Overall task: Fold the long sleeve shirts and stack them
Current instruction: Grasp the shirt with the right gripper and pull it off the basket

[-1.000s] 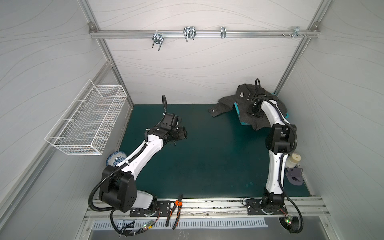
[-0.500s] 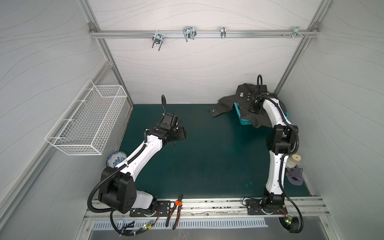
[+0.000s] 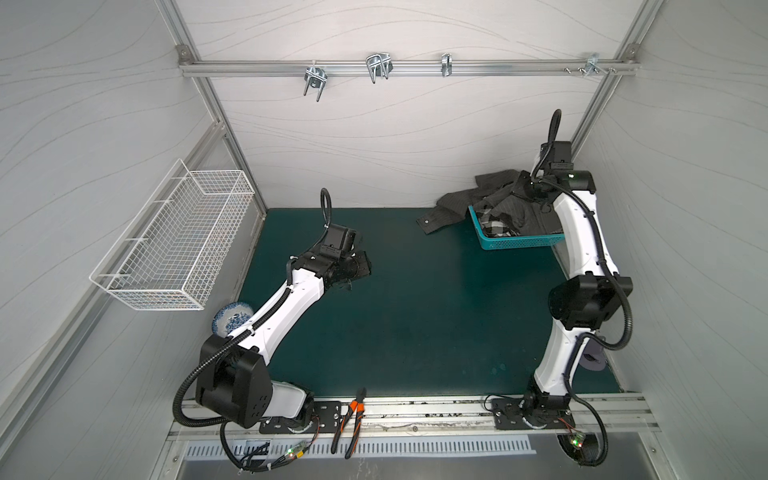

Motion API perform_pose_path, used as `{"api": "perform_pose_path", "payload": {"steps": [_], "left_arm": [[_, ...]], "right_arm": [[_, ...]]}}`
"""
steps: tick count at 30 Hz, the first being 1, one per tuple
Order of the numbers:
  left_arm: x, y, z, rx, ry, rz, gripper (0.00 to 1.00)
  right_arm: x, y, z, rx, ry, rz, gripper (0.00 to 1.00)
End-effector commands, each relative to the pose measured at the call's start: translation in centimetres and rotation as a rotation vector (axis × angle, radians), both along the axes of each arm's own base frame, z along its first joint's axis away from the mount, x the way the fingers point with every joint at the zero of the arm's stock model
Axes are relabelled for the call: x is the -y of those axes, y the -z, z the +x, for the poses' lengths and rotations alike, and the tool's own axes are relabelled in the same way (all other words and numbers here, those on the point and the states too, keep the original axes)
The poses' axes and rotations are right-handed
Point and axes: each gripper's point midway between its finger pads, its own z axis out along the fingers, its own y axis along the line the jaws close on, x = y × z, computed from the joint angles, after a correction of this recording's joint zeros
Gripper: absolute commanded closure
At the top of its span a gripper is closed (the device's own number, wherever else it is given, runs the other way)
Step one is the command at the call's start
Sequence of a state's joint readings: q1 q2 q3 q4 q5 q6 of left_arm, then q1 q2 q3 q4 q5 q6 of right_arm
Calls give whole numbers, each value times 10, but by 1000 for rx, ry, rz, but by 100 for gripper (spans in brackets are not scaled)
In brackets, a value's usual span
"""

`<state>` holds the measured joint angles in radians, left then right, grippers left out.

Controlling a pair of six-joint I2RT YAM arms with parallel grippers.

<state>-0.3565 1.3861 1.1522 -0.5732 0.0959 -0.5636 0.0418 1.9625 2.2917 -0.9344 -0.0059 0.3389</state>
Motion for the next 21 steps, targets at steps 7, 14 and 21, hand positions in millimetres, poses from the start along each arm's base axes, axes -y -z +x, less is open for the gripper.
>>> {"api": "perform_pose_path", "payload": {"steps": [7,14,21], "left_arm": [[-28,-44,-5,48,-188,-36,84],[-67,-25,-29,-40,-332,-113,100],[-86,-9,-43,-49,-340,-69,100]], "right_arm": [[-182,-164,-128,348,-612,253,100],[-228,-226,-189,474,-818,524,100],[-218,-55,-133,78,-526,445,100]]}}
